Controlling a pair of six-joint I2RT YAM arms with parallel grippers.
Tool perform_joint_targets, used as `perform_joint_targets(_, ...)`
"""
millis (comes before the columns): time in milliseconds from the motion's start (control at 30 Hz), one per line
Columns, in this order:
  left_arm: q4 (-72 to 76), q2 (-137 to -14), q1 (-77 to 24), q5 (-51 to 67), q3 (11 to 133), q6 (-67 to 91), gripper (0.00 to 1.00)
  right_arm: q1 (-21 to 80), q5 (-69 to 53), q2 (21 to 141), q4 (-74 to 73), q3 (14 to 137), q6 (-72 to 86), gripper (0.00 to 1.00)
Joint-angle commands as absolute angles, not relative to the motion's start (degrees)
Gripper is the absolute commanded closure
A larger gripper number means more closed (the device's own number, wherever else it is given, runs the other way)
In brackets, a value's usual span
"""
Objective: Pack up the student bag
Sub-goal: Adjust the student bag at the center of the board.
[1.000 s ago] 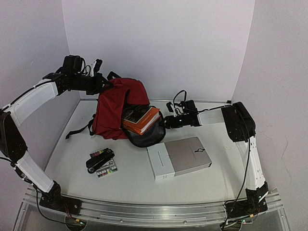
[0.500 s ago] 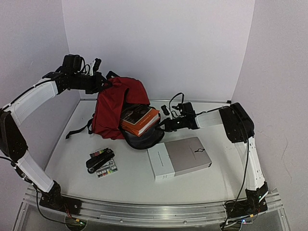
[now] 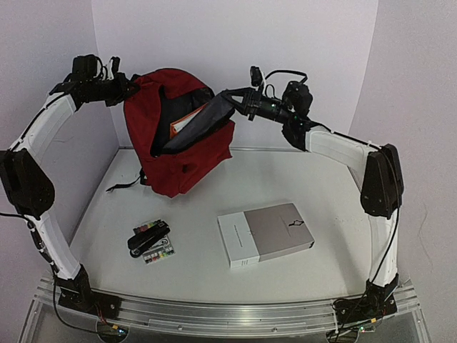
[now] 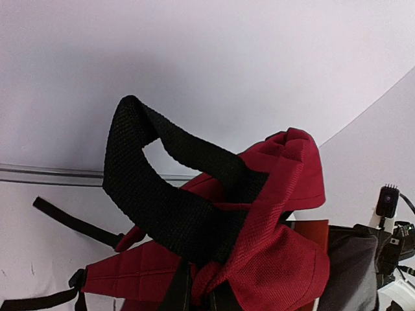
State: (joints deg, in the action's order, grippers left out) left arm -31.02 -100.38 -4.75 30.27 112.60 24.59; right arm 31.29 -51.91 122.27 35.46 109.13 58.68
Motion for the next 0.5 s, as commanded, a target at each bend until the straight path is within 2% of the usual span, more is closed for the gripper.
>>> perform_joint_targets(0, -26.5, -102.1, -5.1, 33.9, 119.4, 23.3, 1.00, 31.9, -49.4, 114.4, 46.8, 110.3, 60.9, 1.00)
perform_joint_targets(133, -26.3, -106.6, -5.2, 40.0, 117.1, 23.0, 1.00, 33.3, -45.1, 110.6, 39.9, 103.9, 55.3, 1.00)
perform_joint_targets(200, -23.6, -108.2, -5.2, 44.1, 113.7, 23.0, 1.00, 35.5, -40.2, 107.9, 31.2, 103.1, 48.2, 1.00)
perform_joint_targets(267, -20.1, -108.7, -5.6, 46.1, 109.9, 22.8, 0.99, 38.6, -27.4, 105.7, 17.7, 104.6, 38.7, 1.00)
perform_joint_targets(300, -19.4, -108.7, -5.9, 46.8, 108.8, 22.2, 0.95, 40.0, -21.5, 105.2, 13.7, 104.6, 35.6, 1.00)
perform_joint_targets(400, -21.2, -107.8, -7.7, 45.9, 107.7, 17.8, 0.65, 40.7, -12.3, 106.3, 6.4, 104.5, 34.1, 1.00)
perform_joint_targets(467, -23.6, -105.6, -9.7, 41.8, 107.5, 12.9, 0.40, 41.2, -9.3, 107.1, 3.8, 104.1, 33.4, 1.00)
